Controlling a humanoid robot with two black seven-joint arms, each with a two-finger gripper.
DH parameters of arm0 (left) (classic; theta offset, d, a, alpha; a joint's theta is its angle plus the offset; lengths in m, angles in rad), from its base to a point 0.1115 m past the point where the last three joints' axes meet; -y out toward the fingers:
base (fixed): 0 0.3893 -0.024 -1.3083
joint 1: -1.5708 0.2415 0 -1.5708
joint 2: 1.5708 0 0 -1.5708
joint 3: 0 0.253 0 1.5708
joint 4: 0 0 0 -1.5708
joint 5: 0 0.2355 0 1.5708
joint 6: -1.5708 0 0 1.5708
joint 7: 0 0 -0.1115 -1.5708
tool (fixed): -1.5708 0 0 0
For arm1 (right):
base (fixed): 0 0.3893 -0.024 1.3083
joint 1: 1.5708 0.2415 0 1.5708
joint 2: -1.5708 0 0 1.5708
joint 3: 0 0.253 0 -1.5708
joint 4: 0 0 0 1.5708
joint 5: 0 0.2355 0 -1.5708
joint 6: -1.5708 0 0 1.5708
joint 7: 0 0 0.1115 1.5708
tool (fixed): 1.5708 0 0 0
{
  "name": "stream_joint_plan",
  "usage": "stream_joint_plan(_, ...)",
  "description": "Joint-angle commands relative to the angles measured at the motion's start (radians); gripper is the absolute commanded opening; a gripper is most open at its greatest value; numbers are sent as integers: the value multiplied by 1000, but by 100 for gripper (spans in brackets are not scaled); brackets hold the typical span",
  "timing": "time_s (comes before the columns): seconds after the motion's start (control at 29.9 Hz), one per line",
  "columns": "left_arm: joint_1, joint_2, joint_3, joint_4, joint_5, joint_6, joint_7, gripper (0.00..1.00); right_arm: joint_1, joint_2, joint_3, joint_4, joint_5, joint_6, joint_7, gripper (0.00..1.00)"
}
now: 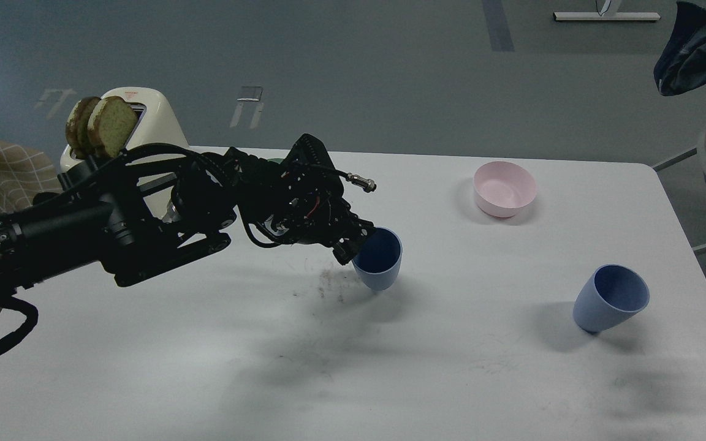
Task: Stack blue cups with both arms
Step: 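Lift the blue cup and carry it to the table center, lowering it, then release the cup and retract the left arm to its raised pose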
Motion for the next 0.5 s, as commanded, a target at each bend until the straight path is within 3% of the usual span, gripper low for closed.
stream_joint_plan(0.0, 4, -1, 0, 18, -2, 0, 1, 0, -1, 0, 0, 0, -2, 0, 0, 100)
stream_joint_plan(0.23, 15, -1, 0, 18, -7, 0, 1, 1, -4, 2, 0, 0, 0, 0, 0, 100)
stream_joint_plan(0.3, 14, -1, -3, 17, -10, 0, 1, 14, -4, 2, 0, 0, 0, 0, 0, 100)
stream_joint_plan(0.33, 14, -1, -4, 17, -13, 0, 0, 35, -6, 2, 0, 0, -2, 0, 0, 100)
stream_joint_plan(0.4, 12, -1, -12, 15, -19, 0, -9, 59, -7, 0, 0, 0, -2, 0, 0, 100)
stream_joint_plan(0.47, 12, 1, -15, 17, -34, 0, -10, 62, -9, -1, 0, 0, -2, 0, 0, 100)
